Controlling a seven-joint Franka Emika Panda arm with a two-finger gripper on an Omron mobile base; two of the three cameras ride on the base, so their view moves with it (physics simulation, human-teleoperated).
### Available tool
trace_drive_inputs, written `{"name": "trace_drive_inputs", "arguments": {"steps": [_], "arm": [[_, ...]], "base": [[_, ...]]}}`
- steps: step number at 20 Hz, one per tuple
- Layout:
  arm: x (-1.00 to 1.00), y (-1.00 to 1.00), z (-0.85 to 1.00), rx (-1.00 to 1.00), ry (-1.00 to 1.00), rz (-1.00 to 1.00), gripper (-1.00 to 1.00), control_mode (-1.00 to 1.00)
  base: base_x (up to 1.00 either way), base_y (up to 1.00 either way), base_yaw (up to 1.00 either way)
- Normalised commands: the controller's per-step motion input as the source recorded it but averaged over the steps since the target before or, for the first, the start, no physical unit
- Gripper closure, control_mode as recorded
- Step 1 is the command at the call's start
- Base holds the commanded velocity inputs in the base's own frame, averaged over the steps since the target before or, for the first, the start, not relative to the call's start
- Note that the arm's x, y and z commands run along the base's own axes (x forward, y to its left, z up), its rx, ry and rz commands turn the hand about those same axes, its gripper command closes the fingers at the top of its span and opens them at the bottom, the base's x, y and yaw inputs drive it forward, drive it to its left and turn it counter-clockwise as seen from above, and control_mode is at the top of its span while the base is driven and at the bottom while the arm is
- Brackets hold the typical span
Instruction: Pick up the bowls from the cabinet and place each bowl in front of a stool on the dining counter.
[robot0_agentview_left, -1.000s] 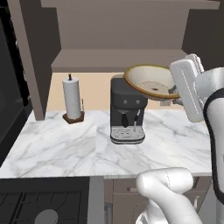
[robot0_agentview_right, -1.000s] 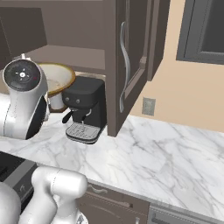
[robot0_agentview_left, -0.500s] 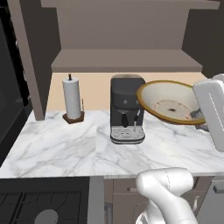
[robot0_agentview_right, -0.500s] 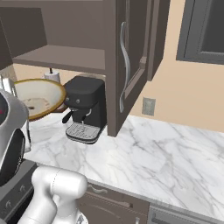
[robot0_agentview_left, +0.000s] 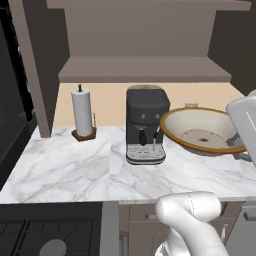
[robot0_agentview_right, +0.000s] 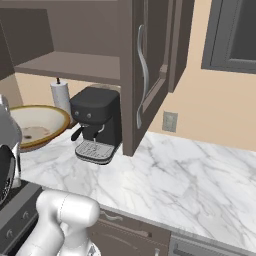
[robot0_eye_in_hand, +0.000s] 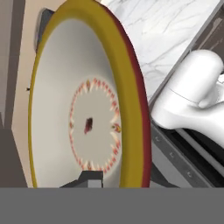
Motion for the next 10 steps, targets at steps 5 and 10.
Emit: {"name": "trace_drive_inputs", "arguments": {"steps": [5,10], "arm": [[0.06,0.0,0.0,0.0,0.05,0.0,1.0,-1.0],[0.0,0.0,0.0,0.0,0.0,0.0,1.0,-1.0]], "base": [[0.0,0.0,0.0],[0.0,0.0,0.0]]}}
